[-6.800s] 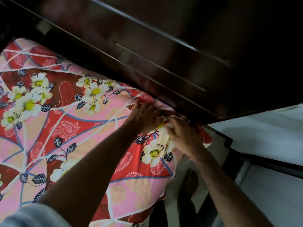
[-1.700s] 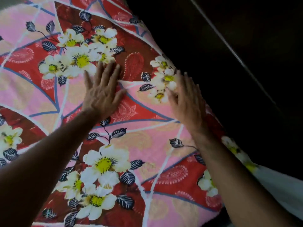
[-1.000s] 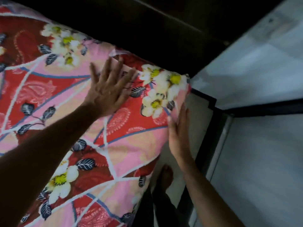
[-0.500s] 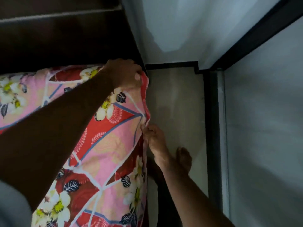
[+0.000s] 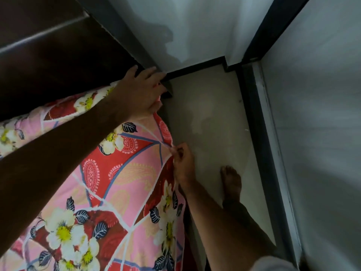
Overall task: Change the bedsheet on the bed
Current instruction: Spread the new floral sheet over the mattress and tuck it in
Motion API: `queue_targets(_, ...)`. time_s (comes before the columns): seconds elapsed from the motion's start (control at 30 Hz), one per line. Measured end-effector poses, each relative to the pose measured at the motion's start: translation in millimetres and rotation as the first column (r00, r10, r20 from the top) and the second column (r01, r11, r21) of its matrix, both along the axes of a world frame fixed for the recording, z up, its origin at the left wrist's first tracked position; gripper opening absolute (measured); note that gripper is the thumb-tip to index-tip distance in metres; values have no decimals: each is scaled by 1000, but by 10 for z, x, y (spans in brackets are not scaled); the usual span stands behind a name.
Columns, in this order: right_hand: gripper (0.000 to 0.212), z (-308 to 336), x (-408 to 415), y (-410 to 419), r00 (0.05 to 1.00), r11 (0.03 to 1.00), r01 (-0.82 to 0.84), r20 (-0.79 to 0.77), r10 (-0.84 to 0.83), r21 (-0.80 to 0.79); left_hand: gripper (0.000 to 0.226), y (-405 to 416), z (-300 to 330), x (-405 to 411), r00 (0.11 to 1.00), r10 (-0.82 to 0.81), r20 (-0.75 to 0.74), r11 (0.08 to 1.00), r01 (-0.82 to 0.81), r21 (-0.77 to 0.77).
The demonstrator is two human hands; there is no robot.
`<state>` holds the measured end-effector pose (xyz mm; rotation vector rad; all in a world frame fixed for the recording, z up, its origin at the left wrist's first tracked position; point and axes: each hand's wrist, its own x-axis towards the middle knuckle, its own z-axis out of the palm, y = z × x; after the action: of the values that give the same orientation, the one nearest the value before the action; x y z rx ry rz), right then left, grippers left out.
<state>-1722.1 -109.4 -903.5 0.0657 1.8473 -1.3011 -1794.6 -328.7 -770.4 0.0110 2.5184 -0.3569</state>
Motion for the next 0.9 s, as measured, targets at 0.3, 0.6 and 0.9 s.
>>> queue_targets(0.3, 25, 74, 5, -22, 995, 995, -70, 77, 64, 78, 58, 55, 117, 305, 884, -312, 347, 930, 360, -81)
queue_targets(0.6, 62, 1206, 766, 336, 744, 835, -528, -558, 367, -155, 49, 96, 195, 567, 807, -584, -89, 747, 576, 331)
queue_targets(0.9, 94, 733, 572, 173, 984, 948, -169, -96, 149, -268, 68, 143, -60, 462, 835, -516, 190, 841, 452, 297)
